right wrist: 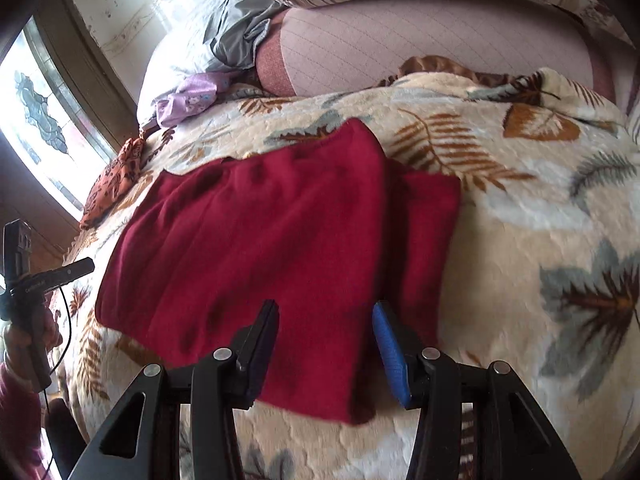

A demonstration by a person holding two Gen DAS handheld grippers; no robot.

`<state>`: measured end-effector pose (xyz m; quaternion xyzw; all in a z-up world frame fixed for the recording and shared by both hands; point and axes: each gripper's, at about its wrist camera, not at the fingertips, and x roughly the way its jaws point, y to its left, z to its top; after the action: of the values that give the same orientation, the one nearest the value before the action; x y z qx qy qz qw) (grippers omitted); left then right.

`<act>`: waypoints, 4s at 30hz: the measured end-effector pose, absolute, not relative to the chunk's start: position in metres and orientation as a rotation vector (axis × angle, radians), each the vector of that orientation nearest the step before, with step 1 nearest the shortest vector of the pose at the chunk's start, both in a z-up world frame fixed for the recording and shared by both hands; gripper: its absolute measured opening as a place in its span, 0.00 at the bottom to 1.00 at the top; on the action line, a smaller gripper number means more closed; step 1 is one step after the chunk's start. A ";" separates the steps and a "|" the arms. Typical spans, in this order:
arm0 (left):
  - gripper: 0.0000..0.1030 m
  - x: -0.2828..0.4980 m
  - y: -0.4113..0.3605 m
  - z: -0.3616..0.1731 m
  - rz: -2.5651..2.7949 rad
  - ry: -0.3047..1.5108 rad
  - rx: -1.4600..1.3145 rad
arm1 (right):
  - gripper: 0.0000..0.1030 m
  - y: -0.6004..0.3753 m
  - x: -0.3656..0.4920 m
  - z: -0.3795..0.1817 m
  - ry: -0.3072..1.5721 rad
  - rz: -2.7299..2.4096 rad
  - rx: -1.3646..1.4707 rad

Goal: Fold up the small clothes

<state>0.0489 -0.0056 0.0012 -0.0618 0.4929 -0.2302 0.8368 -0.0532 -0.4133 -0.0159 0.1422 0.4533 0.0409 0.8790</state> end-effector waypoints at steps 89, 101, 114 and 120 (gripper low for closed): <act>0.64 0.074 0.010 -0.024 -0.196 0.972 -0.121 | 0.30 -0.148 0.194 -0.024 1.055 0.342 0.188; 0.64 0.081 0.011 -0.024 -0.203 0.982 -0.144 | 0.14 -0.126 0.199 -0.025 1.038 0.330 0.061; 0.64 0.081 0.015 -0.026 -0.199 0.989 -0.166 | 0.71 -0.090 0.193 -0.032 1.089 0.294 -0.150; 0.64 0.082 0.017 -0.024 -0.249 0.995 -0.236 | 0.51 -0.100 0.188 -0.030 1.045 0.280 -0.147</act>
<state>0.0817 0.0165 -0.0242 -0.1127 0.4747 -0.1188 0.8648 0.1877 -0.0999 -0.0304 -0.0700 0.4971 0.1330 0.8546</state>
